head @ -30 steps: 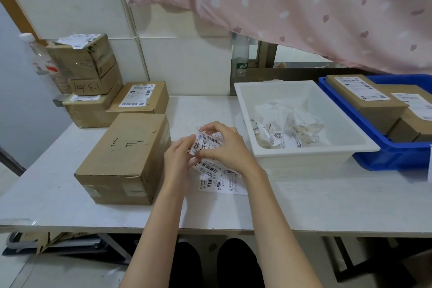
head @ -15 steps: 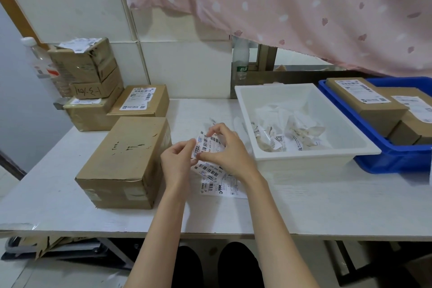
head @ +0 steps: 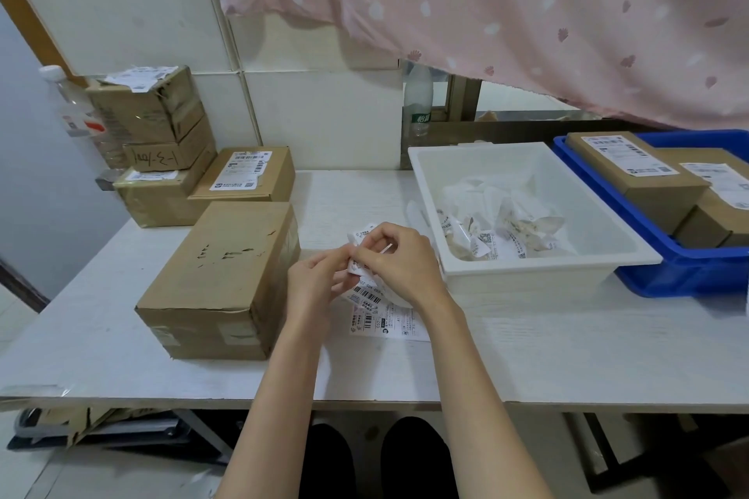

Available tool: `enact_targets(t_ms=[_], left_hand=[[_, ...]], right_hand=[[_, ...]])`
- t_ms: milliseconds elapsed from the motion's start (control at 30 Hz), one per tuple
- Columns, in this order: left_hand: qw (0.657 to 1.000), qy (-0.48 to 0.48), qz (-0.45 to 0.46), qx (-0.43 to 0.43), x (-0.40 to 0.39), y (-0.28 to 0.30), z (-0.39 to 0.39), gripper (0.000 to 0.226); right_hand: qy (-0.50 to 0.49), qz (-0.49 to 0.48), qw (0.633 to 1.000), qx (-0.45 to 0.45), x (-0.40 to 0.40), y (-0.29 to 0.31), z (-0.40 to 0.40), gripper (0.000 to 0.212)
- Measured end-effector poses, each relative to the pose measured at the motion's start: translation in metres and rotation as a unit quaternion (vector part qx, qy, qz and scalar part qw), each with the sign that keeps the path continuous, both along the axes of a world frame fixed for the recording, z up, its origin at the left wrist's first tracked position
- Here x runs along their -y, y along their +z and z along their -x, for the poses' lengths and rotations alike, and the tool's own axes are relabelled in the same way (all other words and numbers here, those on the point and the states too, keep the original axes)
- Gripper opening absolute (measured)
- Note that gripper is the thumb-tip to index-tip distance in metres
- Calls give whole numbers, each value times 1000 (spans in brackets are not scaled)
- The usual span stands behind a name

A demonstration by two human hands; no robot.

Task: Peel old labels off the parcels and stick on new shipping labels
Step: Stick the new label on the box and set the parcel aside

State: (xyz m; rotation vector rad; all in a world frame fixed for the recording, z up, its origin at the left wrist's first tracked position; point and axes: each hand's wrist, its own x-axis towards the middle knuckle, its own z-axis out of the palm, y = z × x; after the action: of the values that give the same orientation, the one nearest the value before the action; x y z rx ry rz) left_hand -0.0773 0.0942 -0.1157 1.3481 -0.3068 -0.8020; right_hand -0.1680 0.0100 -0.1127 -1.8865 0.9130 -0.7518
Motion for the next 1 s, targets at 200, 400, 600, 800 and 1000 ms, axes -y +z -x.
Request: enact_targets(t_ms=[200, 400, 600, 800, 1000], left_hand=[[999, -30, 17, -38, -1, 1, -1, 19], [998, -22, 31, -43, -2, 0, -1, 19], [999, -7, 23, -41, -3, 0, 0, 18], [999, -8, 30, -11, -4, 2, 4, 11], [999, 6, 37, 36, -3, -3, 6, 13]], right_hand=[[15, -12, 1000, 6, -1, 2, 0, 15], [22, -7, 1000, 6, -5, 4, 2, 12], [22, -14, 1000, 1, -7, 5, 6, 11], [11, -48, 998, 28, -8, 6, 8, 5], [-13, -77, 996, 49, -9, 8, 7, 10]])
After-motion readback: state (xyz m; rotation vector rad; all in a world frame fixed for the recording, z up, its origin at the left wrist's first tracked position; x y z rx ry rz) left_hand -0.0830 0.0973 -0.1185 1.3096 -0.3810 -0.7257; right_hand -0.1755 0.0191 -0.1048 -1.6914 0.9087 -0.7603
